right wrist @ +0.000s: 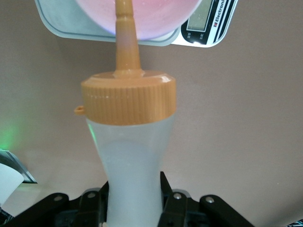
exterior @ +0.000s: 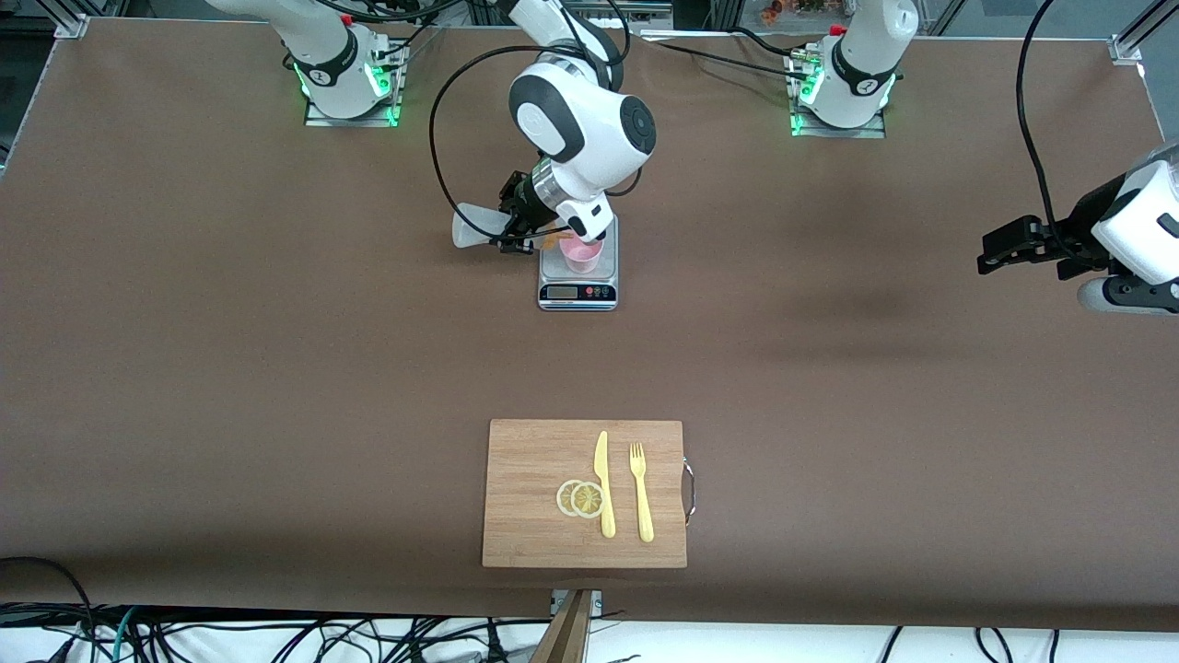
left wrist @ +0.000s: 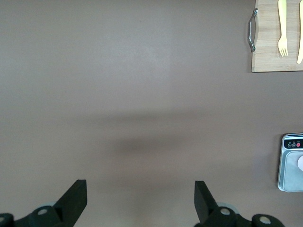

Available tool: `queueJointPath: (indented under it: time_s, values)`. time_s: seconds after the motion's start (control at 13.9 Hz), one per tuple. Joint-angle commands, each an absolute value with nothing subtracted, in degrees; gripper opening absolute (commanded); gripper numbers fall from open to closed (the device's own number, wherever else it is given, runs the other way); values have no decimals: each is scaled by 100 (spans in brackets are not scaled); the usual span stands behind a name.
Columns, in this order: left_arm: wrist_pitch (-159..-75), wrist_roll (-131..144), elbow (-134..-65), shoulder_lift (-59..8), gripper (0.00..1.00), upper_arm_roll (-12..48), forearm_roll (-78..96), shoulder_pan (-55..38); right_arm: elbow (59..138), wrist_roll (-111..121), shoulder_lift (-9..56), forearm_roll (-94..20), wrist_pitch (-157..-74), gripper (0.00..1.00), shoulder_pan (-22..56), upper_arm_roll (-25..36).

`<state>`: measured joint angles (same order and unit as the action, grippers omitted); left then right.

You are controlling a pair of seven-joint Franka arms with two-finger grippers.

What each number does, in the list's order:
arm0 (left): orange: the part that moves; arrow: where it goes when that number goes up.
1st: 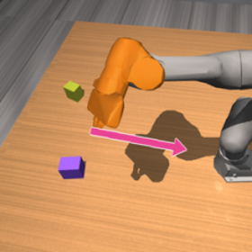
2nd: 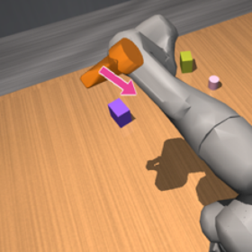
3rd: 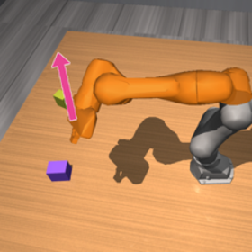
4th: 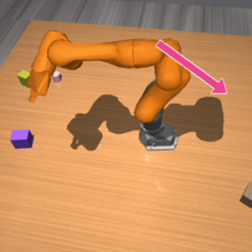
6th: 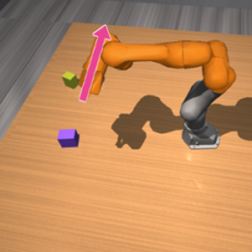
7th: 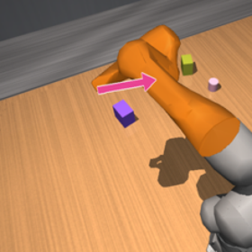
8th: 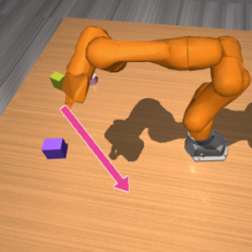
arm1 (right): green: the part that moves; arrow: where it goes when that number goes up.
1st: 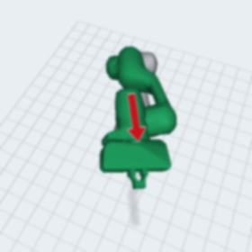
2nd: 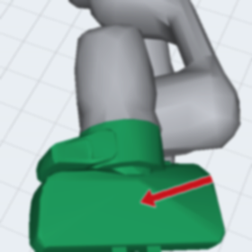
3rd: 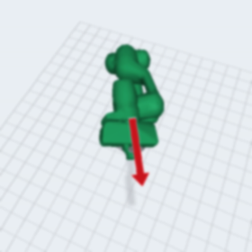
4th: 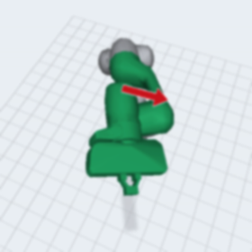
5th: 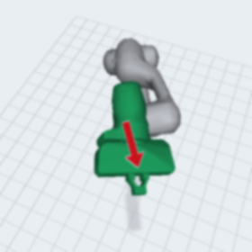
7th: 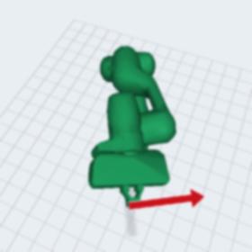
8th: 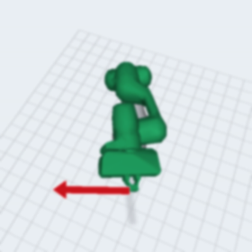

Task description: Add sauce to pink cup with both arms

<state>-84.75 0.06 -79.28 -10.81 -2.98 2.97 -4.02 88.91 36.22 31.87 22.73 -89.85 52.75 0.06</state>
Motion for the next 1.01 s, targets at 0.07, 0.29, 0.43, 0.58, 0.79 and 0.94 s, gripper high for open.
queueJointPath:
  time_s: [0.07, 0.29, 0.43, 0.58, 0.79, 0.94]
  values:
    - [-8411, -70, -7831, -1107, 100, -325, 246, -439, 8833, 3586, 3164, 2373, -8851, 2, 5344, 35]
    - [-8411, -70, -7831, -1107, 100, -325, 246, -439, 8833, 3586, 3164, 2373, -8851, 3, 5344, 35]
    - [-8420, -70, -7831, -1107, 100, -325, 246, -439, 8833, 3586, 3164, 2364, -8885, 3, 5326, 35]
    - [-8420, -70, -7831, -1107, 100, -325, 246, -439, 8842, 3656, 3164, 2303, -8921, 3, 5256, 35]
    - [-8411, -70, -7831, -1107, 100, -325, 246, -439, 8859, 3665, 3155, 2137, -8991, 4, 5142, 35]
    - [-8411, -70, -7831, -1107, 100, -325, 246, -439, 8859, 3665, 3164, 1960, -9070, 6, 5107, 35]
